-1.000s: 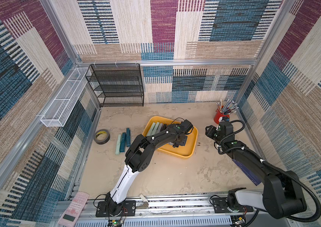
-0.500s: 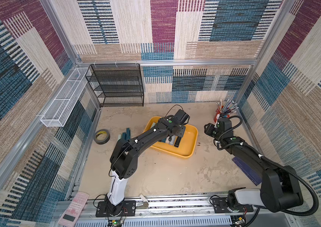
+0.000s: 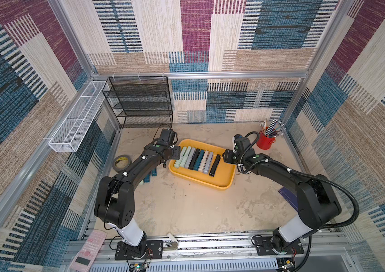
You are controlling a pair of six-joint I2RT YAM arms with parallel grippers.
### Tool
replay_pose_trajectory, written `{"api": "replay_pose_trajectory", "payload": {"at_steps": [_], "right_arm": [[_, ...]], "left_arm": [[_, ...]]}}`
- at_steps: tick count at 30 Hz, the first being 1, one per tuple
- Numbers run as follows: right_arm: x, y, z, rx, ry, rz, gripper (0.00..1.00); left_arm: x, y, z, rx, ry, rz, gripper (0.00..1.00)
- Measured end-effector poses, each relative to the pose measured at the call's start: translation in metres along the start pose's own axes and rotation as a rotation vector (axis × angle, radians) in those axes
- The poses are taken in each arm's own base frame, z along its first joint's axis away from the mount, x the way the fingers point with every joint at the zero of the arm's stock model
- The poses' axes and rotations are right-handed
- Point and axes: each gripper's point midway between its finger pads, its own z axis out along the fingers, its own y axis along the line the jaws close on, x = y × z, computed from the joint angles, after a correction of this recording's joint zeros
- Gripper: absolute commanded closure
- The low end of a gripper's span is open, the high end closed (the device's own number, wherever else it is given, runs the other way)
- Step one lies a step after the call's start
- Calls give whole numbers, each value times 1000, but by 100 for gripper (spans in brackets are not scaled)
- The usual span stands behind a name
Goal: Put the pruning pliers into the storage box
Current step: Adjust the pruning pliers in the storage box.
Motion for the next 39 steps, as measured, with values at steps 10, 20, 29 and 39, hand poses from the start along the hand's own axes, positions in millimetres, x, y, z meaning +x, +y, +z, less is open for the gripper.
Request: {"api": "replay_pose_trajectory", "payload": {"at_steps": [10,20,29,39], "right_arm": [[35,19,32,-42,136,52,41],[67,24,53,-51,235,83,42],[64,37,61,-94,234,105,44],[52,48,62,-129,215,113,45]], "left_arm": [[7,9,36,78,47,-43,37],[14,-2,54,143,78,-48,43],[15,-10,58,190,83,-51,46],[15,-15,57,217,88,-54,48]]}}
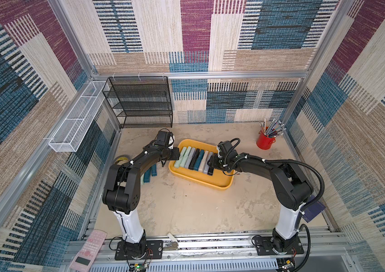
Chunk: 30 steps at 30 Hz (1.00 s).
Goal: Put the pruning pliers into the storage box
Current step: Adjust the pruning pliers in the storage box, then pick up the pruning pliers from the center of the board.
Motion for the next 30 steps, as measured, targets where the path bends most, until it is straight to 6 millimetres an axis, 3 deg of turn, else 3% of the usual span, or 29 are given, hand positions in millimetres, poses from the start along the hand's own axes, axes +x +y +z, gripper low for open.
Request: {"api": "replay_pose_trajectory", "payload": {"at_steps": [7,12,18,25,30], "right_arm": [[-1,3,-6,-8,-2,1,43],[-24,1,-30,7,-79,-20,42],[-58,-18,-63,58,-185,-29,42],[-84,-39,-86,102,-265,-52,42],[-92,-43,-88,105,-284,-75,42]], "left_arm": [[0,-1,-1,5,-2,-2,48],[-8,5,-16,-27,-41,-1,47],[-2,36,-48,-128,-93,-43,44],[37,77,-81,-260,-110,-164,43],[70,87,-86,-298,-71,-236,43]]}}
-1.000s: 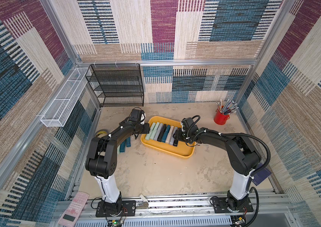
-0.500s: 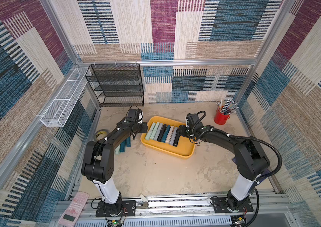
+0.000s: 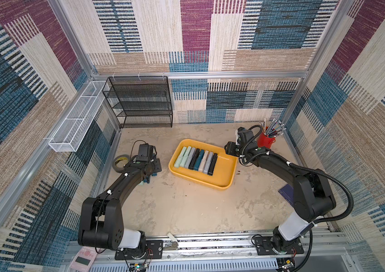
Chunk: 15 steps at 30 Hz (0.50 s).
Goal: Put the pruning pliers into the storage box
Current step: Pick up the pruning pliers from the center of the board.
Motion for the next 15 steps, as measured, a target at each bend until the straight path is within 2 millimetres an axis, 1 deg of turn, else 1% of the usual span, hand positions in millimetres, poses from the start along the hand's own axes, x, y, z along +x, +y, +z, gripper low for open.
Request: {"api": "replay_pose_trajectory", "payload": {"at_steps": [5,11,13,15], "right_arm": [[3,-2,5,-3,11,-5,43],[3,-4,6,-7,8,-1,43],[3,-5,6,-5,8,0,43],[3,-6,6,-5,8,1,43]], "left_arm": [[19,5,8,-17,57,-40,43],[38,10,26,-41,135,-54,43],[42,8,32,-36,163,-59,43],[42,7,38,-40,173,-60,43]]}}
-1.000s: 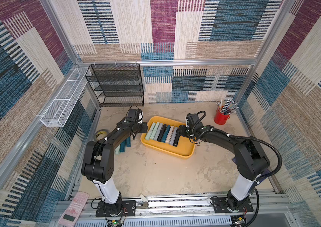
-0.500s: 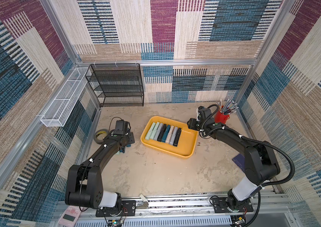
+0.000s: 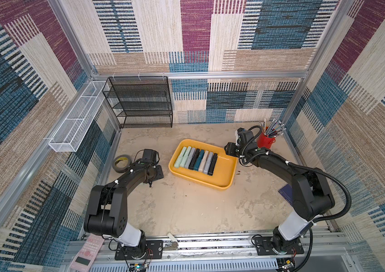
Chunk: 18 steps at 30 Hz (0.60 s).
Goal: Put the pruning pliers into the storage box
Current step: Pick up the pruning pliers from the center of the board.
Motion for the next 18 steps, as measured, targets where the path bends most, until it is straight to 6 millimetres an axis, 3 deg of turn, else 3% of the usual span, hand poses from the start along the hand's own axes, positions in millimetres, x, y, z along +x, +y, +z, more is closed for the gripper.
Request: {"api": "replay_pose_trajectory", "payload": {"at_steps": [6,18], "right_arm": [[-1,-1,0,1,-1,1,43],[-2,-1,6,3,4,4,43]], "left_arm": [[-7,-3,11,-12,16,-3,43],[-15,5,12,-71,12,0,43]]}}
